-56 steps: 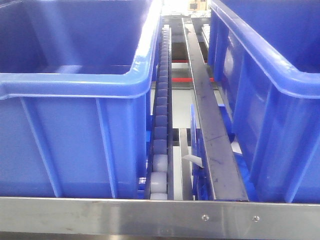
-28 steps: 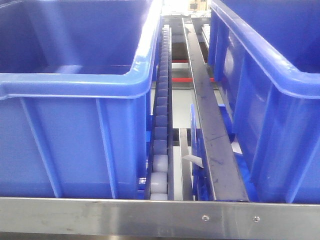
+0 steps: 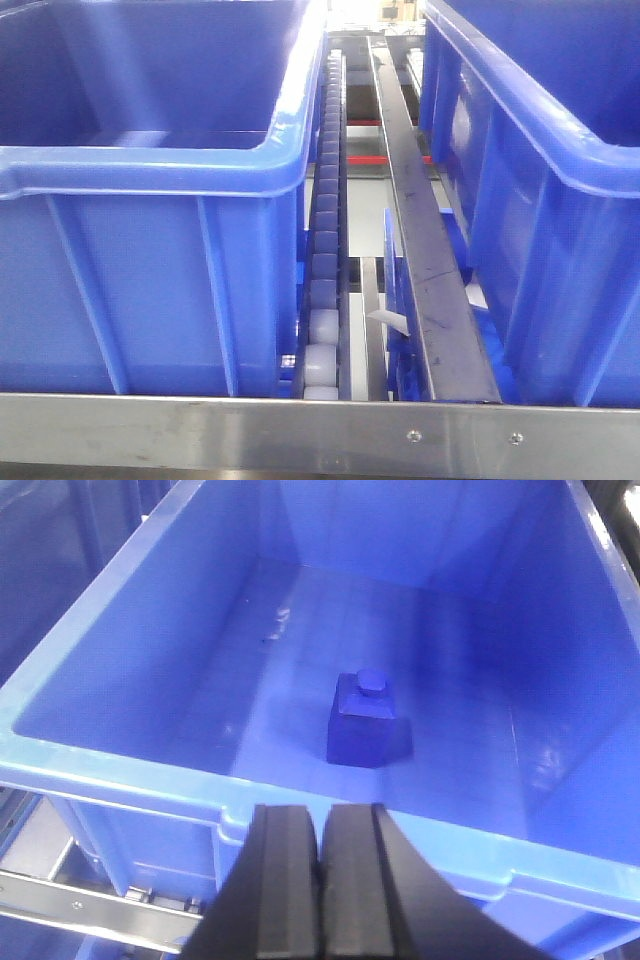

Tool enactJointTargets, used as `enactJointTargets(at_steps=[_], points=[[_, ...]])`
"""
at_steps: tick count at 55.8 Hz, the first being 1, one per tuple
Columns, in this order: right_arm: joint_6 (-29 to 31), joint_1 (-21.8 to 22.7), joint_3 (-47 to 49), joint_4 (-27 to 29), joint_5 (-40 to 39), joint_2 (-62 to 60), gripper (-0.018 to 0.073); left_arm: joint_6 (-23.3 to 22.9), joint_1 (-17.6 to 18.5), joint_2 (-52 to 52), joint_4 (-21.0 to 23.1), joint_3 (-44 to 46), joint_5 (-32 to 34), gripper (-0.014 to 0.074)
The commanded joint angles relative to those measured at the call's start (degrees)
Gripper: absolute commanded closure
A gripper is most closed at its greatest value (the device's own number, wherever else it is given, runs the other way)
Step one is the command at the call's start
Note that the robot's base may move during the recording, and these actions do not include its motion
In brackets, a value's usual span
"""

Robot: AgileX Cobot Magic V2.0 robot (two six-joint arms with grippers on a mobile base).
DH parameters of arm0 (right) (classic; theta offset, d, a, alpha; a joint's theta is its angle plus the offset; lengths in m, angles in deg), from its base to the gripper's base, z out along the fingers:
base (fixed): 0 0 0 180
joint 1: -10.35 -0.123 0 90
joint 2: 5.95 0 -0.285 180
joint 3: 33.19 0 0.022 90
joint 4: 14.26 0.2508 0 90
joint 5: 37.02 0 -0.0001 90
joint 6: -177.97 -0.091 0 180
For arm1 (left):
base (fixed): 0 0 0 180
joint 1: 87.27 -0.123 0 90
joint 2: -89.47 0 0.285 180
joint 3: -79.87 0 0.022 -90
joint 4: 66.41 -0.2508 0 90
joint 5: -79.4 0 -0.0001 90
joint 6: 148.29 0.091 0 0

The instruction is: Pick and sort blue part to right shelf

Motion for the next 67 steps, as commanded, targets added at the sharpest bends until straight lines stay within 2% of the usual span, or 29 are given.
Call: enactJointTargets(at_steps=[1,10,13,26,67], points=[[0.3,0.1,1.4,0.7,-4.5,0.1,0.0522,0.4,-0.6,-1.6,1.6,-4.0,11.2,0.0474],[0.3,0.1,1.4,0.7,-4.5,0.1,0.0522,0.4,-0.6,-1.4,1.5,-13.6,24.4,0.0474],[0.3,0.1,1.4,0.7,-4.5,0.1,0.0522,0.4,-0.6,-1.4,1.6,-13.0,21.2,0.0474],[0.3,0.1,1.4,0.7,-4.5,0.1,0.0522,0.4,-0.6,-1.4,1.9,-13.3,23.5,0.0474],[0.3,0.1,1.4,0.7,-4.5,0.1,0.0522,0.4,-0.6,-1.4,1.9,-13.3,23.5,0.0474]])
